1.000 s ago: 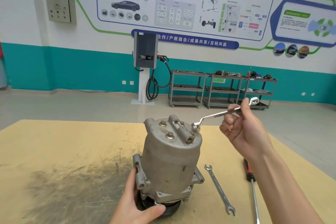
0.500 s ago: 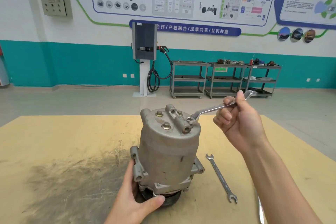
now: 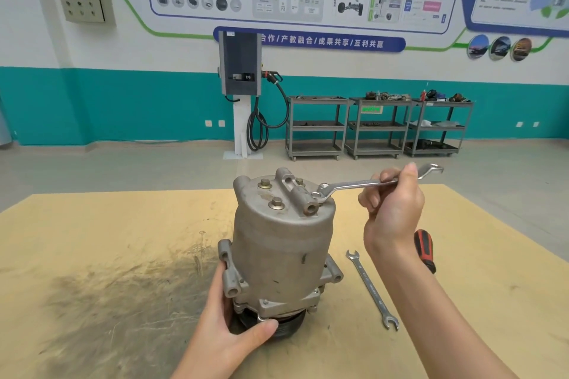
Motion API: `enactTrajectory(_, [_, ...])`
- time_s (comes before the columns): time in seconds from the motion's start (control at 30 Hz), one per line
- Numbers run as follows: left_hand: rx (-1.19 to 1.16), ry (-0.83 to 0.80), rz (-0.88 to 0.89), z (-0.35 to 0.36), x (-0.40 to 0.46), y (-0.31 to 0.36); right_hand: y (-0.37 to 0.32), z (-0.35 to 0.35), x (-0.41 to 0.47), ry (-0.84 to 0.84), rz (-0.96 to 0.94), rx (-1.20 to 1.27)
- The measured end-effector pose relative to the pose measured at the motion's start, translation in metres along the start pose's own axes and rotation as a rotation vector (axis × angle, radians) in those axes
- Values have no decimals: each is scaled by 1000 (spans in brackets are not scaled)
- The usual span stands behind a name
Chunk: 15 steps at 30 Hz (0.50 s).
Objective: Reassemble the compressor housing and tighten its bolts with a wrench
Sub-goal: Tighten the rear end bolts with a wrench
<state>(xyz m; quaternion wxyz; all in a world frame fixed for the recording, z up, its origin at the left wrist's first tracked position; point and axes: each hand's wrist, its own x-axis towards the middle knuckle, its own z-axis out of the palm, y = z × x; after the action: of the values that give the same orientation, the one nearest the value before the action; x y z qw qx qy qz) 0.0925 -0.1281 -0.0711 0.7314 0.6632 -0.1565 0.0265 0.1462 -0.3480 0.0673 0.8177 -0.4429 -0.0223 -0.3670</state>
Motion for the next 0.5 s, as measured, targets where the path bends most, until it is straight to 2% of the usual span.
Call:
enactTrajectory(0.13, [37, 30, 5, 2, 2, -2, 1, 1, -8, 59, -175, 7])
enactTrajectory(0.27, [90, 64, 6, 3, 2, -1, 0, 3, -18, -14, -543, -25])
enactTrajectory(0.4, [119, 113, 2, 2, 2, -1, -3, 5, -25, -297, -926, -107])
enactTrajectory(0.5, [104, 127, -13, 2, 2, -2, -9, 5, -33, -466, -1204, -290])
